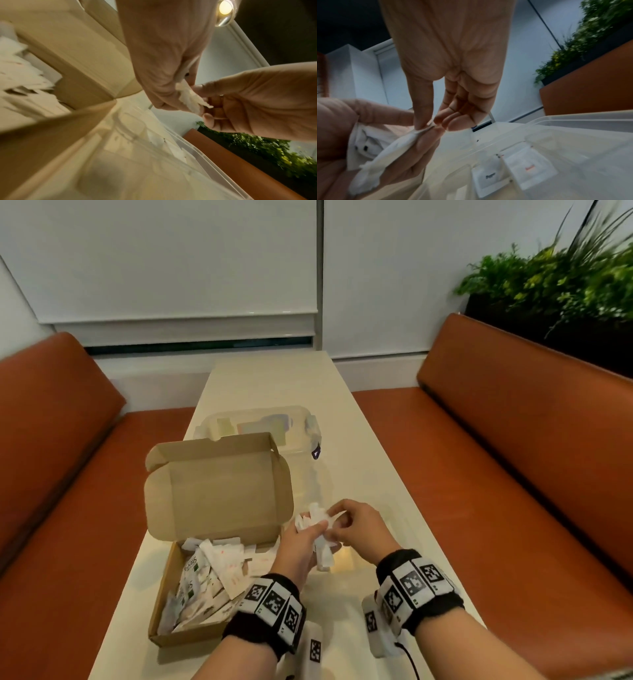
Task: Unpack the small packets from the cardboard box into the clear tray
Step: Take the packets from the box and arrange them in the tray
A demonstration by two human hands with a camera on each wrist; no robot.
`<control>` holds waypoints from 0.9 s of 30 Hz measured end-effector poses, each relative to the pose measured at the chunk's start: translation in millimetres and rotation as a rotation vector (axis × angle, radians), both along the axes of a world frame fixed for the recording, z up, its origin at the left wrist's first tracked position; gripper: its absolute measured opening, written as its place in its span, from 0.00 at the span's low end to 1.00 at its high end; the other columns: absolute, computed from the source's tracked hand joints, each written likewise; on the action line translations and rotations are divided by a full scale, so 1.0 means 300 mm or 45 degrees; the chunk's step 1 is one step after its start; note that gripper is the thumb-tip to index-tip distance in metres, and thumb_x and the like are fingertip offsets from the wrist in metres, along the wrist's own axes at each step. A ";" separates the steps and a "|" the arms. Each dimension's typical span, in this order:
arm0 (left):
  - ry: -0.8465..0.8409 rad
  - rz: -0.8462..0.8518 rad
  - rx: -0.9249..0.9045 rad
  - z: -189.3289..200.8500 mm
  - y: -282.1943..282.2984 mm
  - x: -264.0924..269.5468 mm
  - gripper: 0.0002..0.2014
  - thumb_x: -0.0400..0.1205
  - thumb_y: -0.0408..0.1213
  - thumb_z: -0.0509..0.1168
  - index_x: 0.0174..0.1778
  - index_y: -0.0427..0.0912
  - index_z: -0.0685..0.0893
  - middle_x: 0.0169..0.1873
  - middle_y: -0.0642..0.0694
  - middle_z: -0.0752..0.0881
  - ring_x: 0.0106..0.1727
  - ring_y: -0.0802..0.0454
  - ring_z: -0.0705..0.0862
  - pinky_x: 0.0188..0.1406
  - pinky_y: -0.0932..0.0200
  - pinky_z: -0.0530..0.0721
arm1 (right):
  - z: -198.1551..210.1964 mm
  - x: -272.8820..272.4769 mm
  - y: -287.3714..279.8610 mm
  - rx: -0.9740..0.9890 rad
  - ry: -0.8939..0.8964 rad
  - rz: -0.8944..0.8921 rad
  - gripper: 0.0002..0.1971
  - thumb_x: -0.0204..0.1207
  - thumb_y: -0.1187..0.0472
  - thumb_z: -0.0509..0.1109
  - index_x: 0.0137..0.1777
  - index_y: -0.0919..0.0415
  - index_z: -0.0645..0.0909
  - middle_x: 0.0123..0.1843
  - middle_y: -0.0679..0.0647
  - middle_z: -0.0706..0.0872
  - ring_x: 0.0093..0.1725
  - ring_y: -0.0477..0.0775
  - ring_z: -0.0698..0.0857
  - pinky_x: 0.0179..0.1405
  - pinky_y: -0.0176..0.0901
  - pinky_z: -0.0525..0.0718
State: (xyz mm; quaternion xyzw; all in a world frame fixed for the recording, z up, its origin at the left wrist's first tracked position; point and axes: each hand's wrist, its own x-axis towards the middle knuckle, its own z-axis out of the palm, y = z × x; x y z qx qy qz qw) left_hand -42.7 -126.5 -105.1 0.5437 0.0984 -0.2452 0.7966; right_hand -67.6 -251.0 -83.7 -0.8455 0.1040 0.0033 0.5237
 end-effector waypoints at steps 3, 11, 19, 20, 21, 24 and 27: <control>0.040 -0.002 -0.074 -0.020 -0.050 0.009 0.15 0.85 0.28 0.61 0.68 0.31 0.74 0.54 0.31 0.86 0.43 0.40 0.89 0.30 0.52 0.90 | -0.014 0.000 -0.064 0.077 0.033 -0.077 0.08 0.70 0.70 0.76 0.46 0.61 0.82 0.32 0.51 0.81 0.31 0.44 0.80 0.28 0.29 0.79; 0.096 0.115 0.018 -0.086 -0.105 0.054 0.18 0.85 0.27 0.58 0.71 0.33 0.66 0.36 0.33 0.81 0.31 0.42 0.84 0.25 0.51 0.89 | -0.029 0.026 -0.199 0.185 0.030 -0.202 0.07 0.70 0.69 0.76 0.37 0.61 0.81 0.33 0.52 0.83 0.32 0.47 0.82 0.29 0.32 0.82; 0.158 0.176 0.038 -0.124 -0.082 0.058 0.24 0.85 0.28 0.58 0.78 0.33 0.64 0.36 0.35 0.82 0.32 0.44 0.83 0.25 0.54 0.88 | -0.031 0.133 -0.257 -0.600 0.133 0.048 0.02 0.71 0.65 0.74 0.42 0.60 0.89 0.43 0.54 0.89 0.41 0.49 0.83 0.44 0.38 0.80; 0.174 0.188 0.035 -0.130 -0.073 0.058 0.25 0.85 0.28 0.58 0.79 0.35 0.63 0.36 0.35 0.82 0.32 0.44 0.83 0.25 0.54 0.87 | -0.029 0.148 -0.255 -0.682 0.162 0.086 0.03 0.72 0.65 0.74 0.42 0.60 0.89 0.44 0.54 0.90 0.43 0.50 0.84 0.46 0.39 0.82; 0.189 0.198 0.033 -0.134 -0.065 0.057 0.26 0.85 0.28 0.59 0.80 0.36 0.62 0.36 0.35 0.82 0.32 0.44 0.84 0.24 0.54 0.87 | -0.030 0.162 -0.251 -0.752 0.191 0.123 0.04 0.72 0.66 0.73 0.43 0.59 0.90 0.46 0.54 0.90 0.45 0.52 0.86 0.49 0.41 0.84; 0.219 0.228 0.019 -0.144 -0.040 0.053 0.25 0.85 0.28 0.59 0.79 0.38 0.64 0.35 0.35 0.81 0.32 0.44 0.83 0.25 0.52 0.88 | -0.041 0.202 -0.228 -0.907 0.286 0.233 0.07 0.73 0.68 0.71 0.47 0.61 0.90 0.51 0.58 0.89 0.51 0.57 0.87 0.54 0.44 0.85; 0.212 0.227 0.042 -0.155 -0.022 0.052 0.23 0.85 0.28 0.59 0.77 0.34 0.65 0.35 0.35 0.81 0.33 0.43 0.83 0.27 0.52 0.89 | -0.056 0.229 -0.200 -1.011 0.357 0.301 0.09 0.76 0.67 0.70 0.53 0.65 0.88 0.55 0.61 0.88 0.55 0.60 0.86 0.58 0.46 0.84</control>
